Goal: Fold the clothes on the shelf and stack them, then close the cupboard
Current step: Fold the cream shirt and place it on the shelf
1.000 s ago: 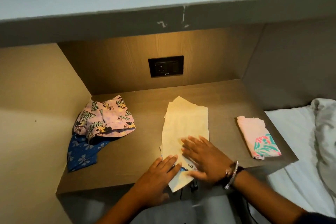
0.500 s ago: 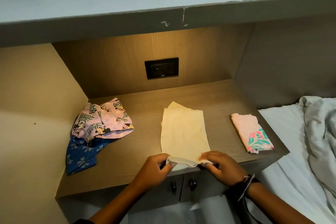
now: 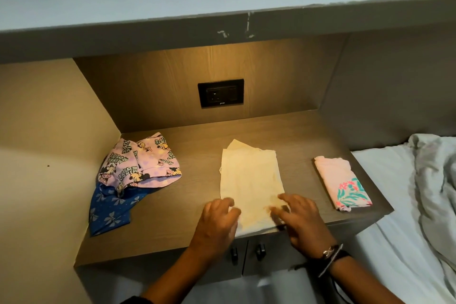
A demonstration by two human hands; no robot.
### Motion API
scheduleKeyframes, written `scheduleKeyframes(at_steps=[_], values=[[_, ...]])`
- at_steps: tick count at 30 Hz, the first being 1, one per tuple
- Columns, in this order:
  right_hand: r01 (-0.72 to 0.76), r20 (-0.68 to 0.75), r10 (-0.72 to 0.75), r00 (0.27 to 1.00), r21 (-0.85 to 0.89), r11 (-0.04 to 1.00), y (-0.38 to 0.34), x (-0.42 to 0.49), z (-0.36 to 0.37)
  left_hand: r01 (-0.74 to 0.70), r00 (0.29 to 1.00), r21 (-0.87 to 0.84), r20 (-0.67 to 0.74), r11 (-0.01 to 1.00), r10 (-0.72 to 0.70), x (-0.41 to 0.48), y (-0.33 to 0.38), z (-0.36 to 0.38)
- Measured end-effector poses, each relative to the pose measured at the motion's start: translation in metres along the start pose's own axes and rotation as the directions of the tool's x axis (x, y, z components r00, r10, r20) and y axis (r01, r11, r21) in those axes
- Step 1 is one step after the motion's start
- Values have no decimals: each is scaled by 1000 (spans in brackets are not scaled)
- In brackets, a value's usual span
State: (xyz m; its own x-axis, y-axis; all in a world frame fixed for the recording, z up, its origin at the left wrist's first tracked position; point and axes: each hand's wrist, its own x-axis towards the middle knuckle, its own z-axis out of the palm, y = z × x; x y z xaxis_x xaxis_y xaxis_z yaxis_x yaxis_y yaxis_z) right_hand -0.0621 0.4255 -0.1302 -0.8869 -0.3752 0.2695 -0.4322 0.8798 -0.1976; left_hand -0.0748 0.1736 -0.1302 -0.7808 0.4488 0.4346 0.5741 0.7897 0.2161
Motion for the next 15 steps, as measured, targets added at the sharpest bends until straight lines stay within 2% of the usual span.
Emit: scheduleKeyframes(at_steps=[2, 5, 10, 12, 15], values=[[136, 22, -136, 991, -42, 990, -1, -3, 0, -213, 977, 4, -5, 977, 213, -4, -8, 6], [130, 86, -124, 989, -65, 989, 0, -9, 4, -331, 933, 31, 159, 943, 322, -12, -17, 5], [94, 117, -80, 990, -120, 988, 5, -22, 10, -312, 901, 133, 356, 941, 248, -14, -23, -4], [101, 73, -93, 993, -126, 987, 8, -23, 13, -272, 892, 87, 396, 958, 217, -10, -21, -7], [114, -3, -115, 993, -91, 989, 9, -22, 15, -226, 901, 1, 381, 974, 208, -6, -18, -11]])
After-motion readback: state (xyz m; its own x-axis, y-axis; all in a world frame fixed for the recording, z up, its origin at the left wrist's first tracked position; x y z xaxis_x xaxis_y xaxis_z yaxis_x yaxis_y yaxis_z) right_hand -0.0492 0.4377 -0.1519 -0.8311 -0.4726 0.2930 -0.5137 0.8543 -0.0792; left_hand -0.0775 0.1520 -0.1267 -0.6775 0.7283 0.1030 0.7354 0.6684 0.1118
